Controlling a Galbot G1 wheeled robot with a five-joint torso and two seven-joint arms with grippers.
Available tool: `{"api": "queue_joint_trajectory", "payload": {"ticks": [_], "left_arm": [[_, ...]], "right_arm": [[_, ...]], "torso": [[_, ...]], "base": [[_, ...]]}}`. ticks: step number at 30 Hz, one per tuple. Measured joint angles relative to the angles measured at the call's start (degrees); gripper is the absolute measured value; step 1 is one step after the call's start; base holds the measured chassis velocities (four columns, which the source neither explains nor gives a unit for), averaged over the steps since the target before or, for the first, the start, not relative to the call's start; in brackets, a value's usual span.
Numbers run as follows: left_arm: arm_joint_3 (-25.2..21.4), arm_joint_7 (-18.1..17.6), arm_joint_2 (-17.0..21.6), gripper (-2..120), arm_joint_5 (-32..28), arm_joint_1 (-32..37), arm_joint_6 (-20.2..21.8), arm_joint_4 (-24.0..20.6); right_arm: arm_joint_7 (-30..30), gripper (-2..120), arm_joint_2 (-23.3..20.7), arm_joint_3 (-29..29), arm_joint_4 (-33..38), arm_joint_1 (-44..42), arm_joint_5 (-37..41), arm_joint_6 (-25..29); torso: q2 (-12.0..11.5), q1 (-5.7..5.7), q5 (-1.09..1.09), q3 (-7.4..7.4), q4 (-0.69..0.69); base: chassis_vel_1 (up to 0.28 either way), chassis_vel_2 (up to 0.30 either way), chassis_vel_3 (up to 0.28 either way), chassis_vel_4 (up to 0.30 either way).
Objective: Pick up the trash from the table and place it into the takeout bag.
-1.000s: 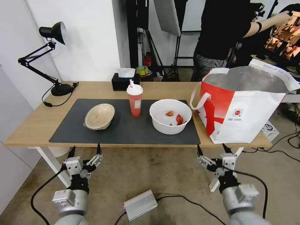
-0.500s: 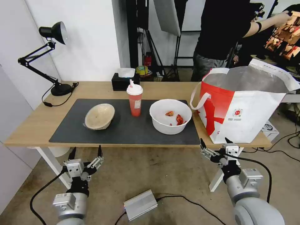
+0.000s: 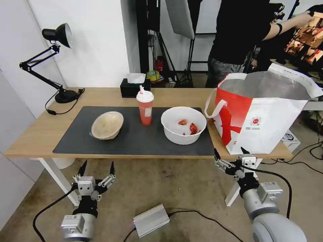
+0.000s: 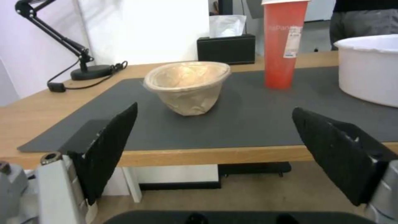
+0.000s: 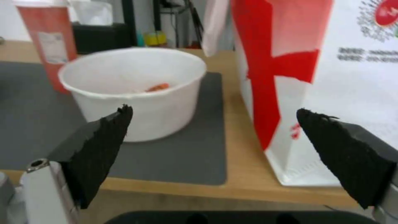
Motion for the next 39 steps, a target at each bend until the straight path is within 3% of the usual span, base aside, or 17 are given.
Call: {"api": "queue_joint_trajectory", "payload": {"ticks": [8,15,17,21,32,39], "left_arm": [[-0.06,0.02,-0.03,100,0.00,-0.08,-0.07,0.21],[-0.19,0.03,-0.23,100,0.15,-0.20,-0.07,0.25],[-0.20,0.03,-0.24,100,0.17,-0.20,-0.07,0.25],[-0.22,0.05,-0.90,100,0.58,-0.25,0.01,0.29],[-0.35,0.05,-1.59,100,1.12,-0.34,0.09,0.20],[-0.55,0.03,-1.59,100,1.15,-0.29,0.10,0.03]], "right_arm": [[-1.05,100,-4.33,-2.91,0.57,2.66,3.19,2.27],[-2.63,100,-12.80,-5.14,-0.37,8.75,7.85,5.28],[-2.74,100,-13.06,-5.14,-0.41,8.99,7.98,5.34],[-4.92,100,-20.27,-5.46,-2.00,13.91,10.58,6.37],[-5.83,100,-29.20,-6.83,-3.84,19.94,14.64,6.55],[-5.73,100,-35.86,-11.76,-4.76,26.12,17.06,6.14]], "torso": [[0.00,0.00,0.00,0.00,0.00],[0.00,0.00,0.02,0.00,0.00],[0.00,0.00,0.01,0.00,0.01],[0.00,0.00,0.01,0.01,0.00],[0.00,0.00,0.01,0.01,0.00],[0.00,0.00,0.01,0.00,0.00]], "base": [[0.000,0.000,0.000,0.000],[0.000,0.000,0.000,0.000],[0.000,0.000,0.000,0.000],[0.000,0.000,0.000,0.000],[0.000,0.000,0.000,0.000],[0.000,0.000,0.000,0.000]]}}
